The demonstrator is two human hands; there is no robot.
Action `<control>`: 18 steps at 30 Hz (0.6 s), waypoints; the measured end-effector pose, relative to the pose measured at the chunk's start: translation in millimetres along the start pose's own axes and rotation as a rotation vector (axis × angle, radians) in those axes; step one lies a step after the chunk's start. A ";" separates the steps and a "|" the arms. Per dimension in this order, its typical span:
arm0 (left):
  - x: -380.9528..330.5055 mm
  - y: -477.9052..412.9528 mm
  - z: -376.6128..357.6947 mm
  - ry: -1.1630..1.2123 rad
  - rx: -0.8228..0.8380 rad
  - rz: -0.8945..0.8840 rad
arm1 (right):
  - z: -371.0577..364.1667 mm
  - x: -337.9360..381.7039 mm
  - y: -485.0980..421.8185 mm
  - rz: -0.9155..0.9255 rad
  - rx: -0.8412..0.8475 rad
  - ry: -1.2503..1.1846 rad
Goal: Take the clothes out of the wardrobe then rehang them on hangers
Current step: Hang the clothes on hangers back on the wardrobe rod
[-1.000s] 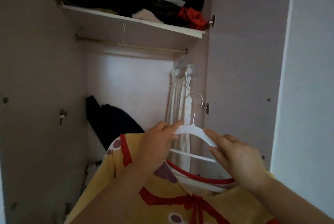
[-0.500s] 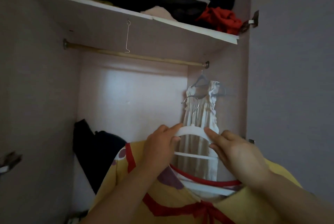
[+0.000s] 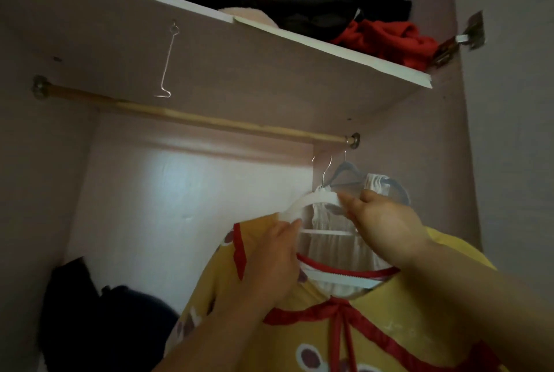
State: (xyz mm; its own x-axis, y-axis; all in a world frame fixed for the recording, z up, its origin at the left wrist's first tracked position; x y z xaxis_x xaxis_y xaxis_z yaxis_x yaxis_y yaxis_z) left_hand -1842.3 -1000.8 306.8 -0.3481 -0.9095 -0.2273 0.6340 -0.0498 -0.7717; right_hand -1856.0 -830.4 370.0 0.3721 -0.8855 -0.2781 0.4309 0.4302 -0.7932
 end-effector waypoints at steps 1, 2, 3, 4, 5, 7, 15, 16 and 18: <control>1.7 -13.7 -9.9 0.005 0.003 -0.007 | -8.4 -7.7 -16.5 -0.018 0.018 0.016; 4.8 -28.8 -20.5 0.012 0.003 -0.007 | -15.9 -15.5 -32.8 -0.031 0.023 0.033; 9.0 -44.6 -31.8 0.013 0.000 0.002 | -22.1 -22.9 -48.0 -0.040 0.017 0.043; 12.8 -60.2 -42.6 0.009 -0.001 0.015 | -28.2 -30.3 -62.5 -0.047 0.014 0.051; 16.0 -75.1 -53.0 0.003 0.001 0.030 | -33.8 -37.5 -76.0 -0.057 0.011 0.054; 20.8 -102.3 -72.6 -0.002 0.003 0.058 | -45.4 -50.1 -100.9 -0.098 -0.001 0.057; 40.6 -165.5 -125.9 0.010 0.013 0.050 | -87.6 -77.2 -166.4 -0.215 -0.014 0.024; 44.4 -171.0 -131.3 0.013 0.012 0.050 | -91.8 -78.2 -171.8 -0.227 -0.015 0.016; 50.6 -179.0 -139.7 0.052 -0.005 0.036 | -101.0 -78.3 -182.1 -0.238 -0.016 0.010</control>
State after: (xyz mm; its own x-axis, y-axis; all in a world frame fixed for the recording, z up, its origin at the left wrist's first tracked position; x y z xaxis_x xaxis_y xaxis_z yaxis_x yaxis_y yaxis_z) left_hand -2069.8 -980.3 350.4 -0.3609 -0.8879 -0.2852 0.6435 -0.0157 -0.7653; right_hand -2046.7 -857.1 481.5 0.2531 -0.9635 -0.0873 0.4928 0.2061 -0.8454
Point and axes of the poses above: each hand's wrist, its own y-axis away from the middle knuckle, its own z-axis out of the back of the hand, x = y × z, the point moved 3 cm from there along -y, towards the middle knuckle, and after that the axes turned 7 degrees about -y, right-handed, at the moved point
